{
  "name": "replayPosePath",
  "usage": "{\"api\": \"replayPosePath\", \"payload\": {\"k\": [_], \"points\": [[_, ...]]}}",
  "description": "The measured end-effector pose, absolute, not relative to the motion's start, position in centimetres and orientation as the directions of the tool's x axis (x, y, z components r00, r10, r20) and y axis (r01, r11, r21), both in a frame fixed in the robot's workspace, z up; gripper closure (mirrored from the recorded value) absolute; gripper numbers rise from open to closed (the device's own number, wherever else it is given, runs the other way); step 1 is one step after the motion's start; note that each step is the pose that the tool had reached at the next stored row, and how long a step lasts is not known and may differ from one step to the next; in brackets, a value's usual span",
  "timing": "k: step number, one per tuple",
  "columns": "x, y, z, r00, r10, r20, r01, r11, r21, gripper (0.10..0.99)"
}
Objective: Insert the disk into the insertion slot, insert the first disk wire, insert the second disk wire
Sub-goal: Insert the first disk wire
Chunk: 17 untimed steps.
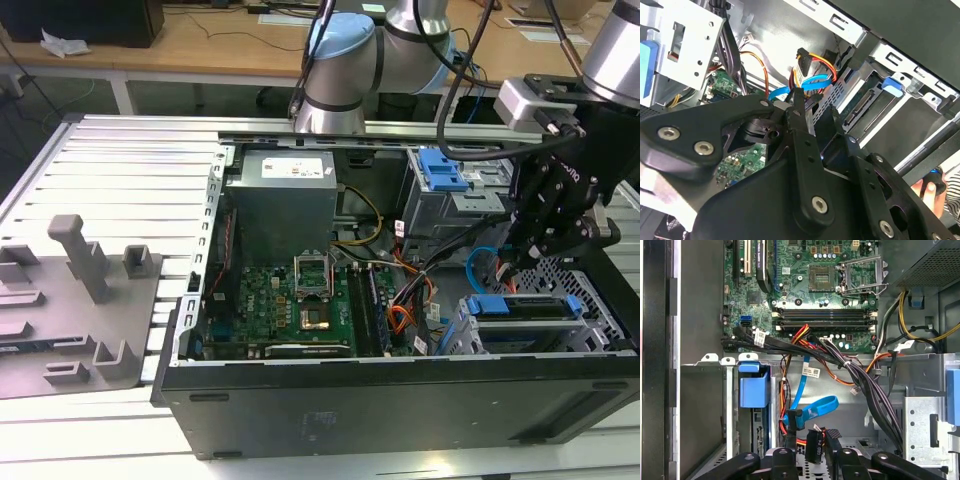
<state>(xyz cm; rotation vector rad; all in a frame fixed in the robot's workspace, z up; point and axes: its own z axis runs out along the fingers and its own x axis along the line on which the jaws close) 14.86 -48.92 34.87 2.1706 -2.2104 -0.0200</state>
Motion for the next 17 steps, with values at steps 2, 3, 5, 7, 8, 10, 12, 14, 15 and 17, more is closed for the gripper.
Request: {"api": "replayPosePath", "payload": {"k": [2,3,5,7,8,10,12,14,15,17], "points": [[14.86,-48.92,34.87,-0.018,-1.000,0.022,-0.999,0.019,0.040,0.737],[14.86,-48.92,34.87,-0.018,-1.000,0.022,-0.999,0.019,0.040,0.804],[14.86,-48.92,34.87,-0.018,-1.000,0.022,-0.999,0.019,0.040,0.871],[14.86,-48.92,34.87,-0.018,-1.000,0.022,-0.999,0.019,0.040,0.914],[14.86,-48.92,34.87,-0.018,-1.000,0.022,-0.999,0.019,0.040,0.914],[14.86,-48.92,34.87,-0.018,-1.000,0.022,-0.999,0.019,0.040,0.914],[14.86,-48.95,34.85,-0.018,-1.000,0.022,-0.999,0.019,0.040,0.914],[15.36,-48.96,34.87,-0.018,-1.000,0.022,-0.999,0.019,0.040,0.914],[15.52,-48.95,34.87,-0.018,-1.000,0.022,-0.999,0.019,0.040,0.914],[15.53,-49.44,34.87,-0.018,-1.000,0.022,-0.999,0.019,0.040,0.914]]}}
